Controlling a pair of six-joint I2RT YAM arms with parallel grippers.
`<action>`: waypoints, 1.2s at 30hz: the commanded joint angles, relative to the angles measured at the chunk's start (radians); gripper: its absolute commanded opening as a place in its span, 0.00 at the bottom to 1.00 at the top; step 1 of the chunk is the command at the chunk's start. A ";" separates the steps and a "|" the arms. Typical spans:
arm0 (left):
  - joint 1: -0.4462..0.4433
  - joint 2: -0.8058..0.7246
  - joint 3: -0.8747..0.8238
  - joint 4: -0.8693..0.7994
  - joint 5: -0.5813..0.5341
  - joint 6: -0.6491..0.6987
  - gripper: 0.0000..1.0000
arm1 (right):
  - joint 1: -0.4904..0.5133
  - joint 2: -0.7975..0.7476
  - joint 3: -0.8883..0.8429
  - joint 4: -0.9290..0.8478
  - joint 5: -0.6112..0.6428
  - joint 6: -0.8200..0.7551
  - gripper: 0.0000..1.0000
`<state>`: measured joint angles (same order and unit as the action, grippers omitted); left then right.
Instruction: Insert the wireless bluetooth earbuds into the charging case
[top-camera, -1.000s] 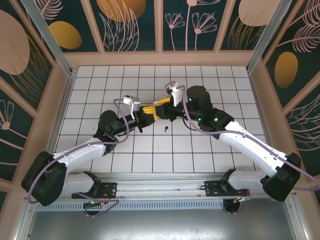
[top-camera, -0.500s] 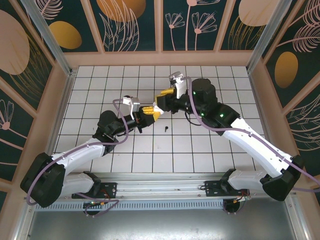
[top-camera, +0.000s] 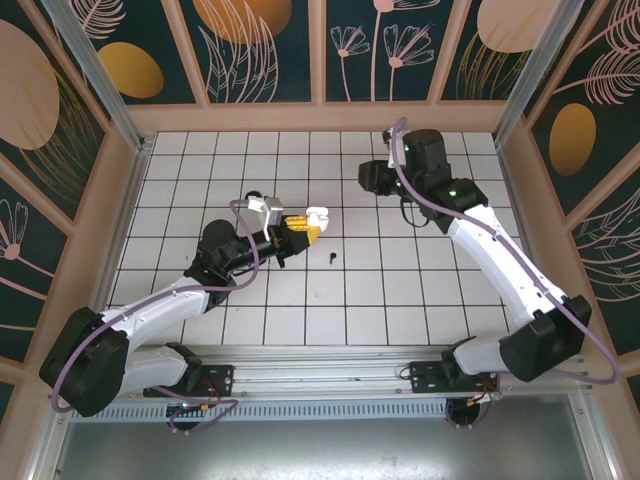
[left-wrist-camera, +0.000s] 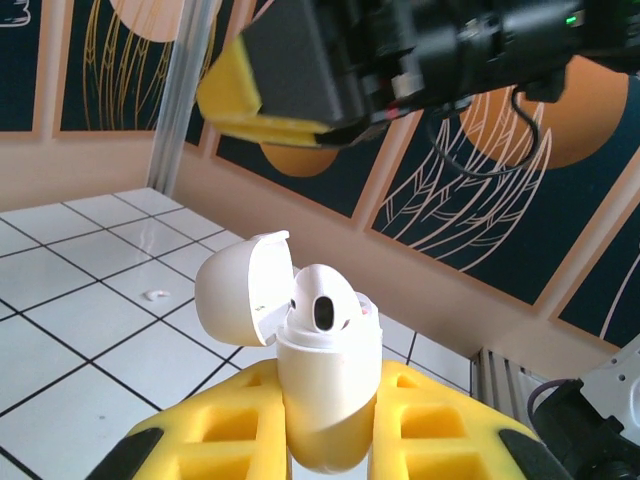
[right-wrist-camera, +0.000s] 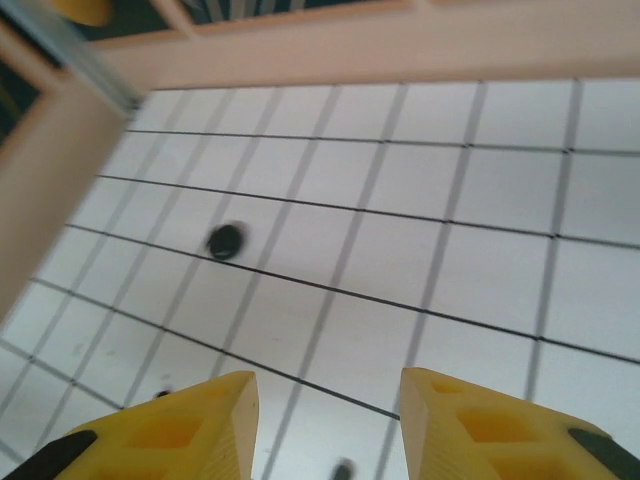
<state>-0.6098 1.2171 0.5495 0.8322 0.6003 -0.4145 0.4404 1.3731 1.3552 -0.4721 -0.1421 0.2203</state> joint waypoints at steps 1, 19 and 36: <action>-0.003 0.012 -0.011 0.003 -0.010 0.028 0.00 | -0.064 0.050 -0.051 -0.033 -0.034 0.008 0.40; -0.004 0.145 0.029 0.007 0.015 0.054 0.00 | -0.297 0.637 0.282 -0.140 0.142 -0.161 0.34; -0.002 0.316 0.117 0.035 0.059 0.060 0.00 | -0.439 0.943 0.589 -0.216 -0.031 -0.161 0.44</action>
<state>-0.6098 1.5154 0.6285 0.8261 0.6281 -0.3702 0.0124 2.2932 1.9141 -0.6472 -0.1234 0.0582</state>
